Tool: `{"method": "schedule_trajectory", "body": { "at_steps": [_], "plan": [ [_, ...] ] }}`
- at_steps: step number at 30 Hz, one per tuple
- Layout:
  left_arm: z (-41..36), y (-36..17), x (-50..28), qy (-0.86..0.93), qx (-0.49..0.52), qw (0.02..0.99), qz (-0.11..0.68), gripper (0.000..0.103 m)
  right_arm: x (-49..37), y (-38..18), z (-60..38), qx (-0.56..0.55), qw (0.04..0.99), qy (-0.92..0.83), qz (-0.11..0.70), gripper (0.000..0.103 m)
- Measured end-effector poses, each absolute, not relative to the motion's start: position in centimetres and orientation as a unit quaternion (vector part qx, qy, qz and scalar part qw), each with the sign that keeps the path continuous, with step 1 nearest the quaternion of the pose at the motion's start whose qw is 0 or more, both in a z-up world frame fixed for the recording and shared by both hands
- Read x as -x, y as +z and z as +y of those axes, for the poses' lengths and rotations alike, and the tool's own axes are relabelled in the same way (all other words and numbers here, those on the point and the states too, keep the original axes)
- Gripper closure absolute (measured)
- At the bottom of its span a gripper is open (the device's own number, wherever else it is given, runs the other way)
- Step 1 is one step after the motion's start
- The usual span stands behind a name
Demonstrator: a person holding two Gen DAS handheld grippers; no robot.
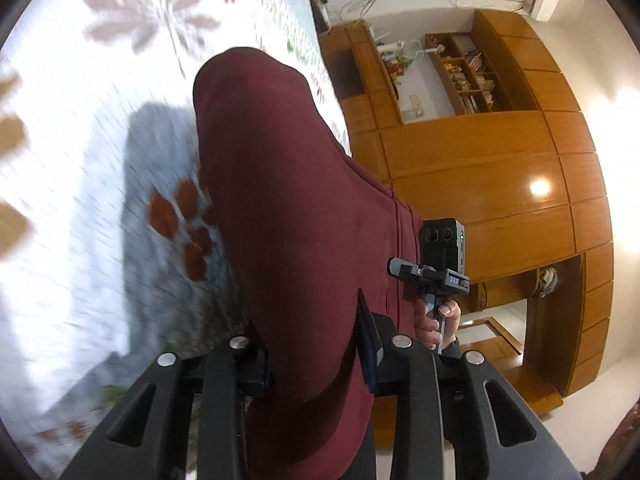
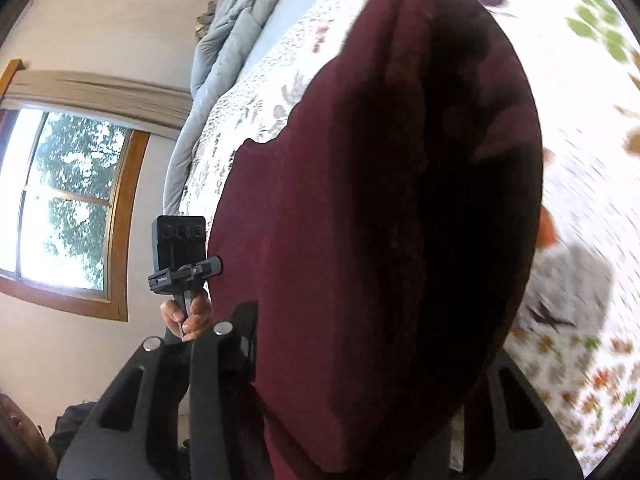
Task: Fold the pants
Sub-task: 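Lower the fold onto the bundle and open both tools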
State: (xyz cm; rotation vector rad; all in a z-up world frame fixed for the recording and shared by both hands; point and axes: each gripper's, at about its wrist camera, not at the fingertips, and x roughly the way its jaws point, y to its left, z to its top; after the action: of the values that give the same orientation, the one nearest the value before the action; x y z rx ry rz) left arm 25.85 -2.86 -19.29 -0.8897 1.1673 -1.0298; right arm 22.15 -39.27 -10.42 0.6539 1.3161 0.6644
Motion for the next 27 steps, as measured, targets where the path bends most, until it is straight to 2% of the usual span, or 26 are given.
{"method": "schedule_trajectory", "body": {
  "at_steps": [8, 14, 22, 27],
  "plan": [
    [7.7, -16.9, -28.0, -0.400, 0.403, 0.672, 0.476, 0.071, -30.1, -8.5, -27.6, -0.248, 0.684, 0.349, 0.590, 0.060],
    [16.8, -16.8, -32.6, -0.342, 0.409, 0.706, 0.465, 0.071, -37.9, -9.8, -17.6, -0.221, 0.671, 0.375, 0.600, 0.060],
    [25.8, -21.6, -38.2, -0.280, 0.449, 0.705, 0.472, 0.071, -46.6, -14.5, -6.8, -0.204, 0.645, 0.392, 0.624, 0.060],
    [27.2, -24.7, -39.0, -0.270, 0.454, 0.696, 0.486, 0.071, -49.8, -19.3, -6.1, -0.228, 0.629, 0.371, 0.644, 0.056]
  ]
}}
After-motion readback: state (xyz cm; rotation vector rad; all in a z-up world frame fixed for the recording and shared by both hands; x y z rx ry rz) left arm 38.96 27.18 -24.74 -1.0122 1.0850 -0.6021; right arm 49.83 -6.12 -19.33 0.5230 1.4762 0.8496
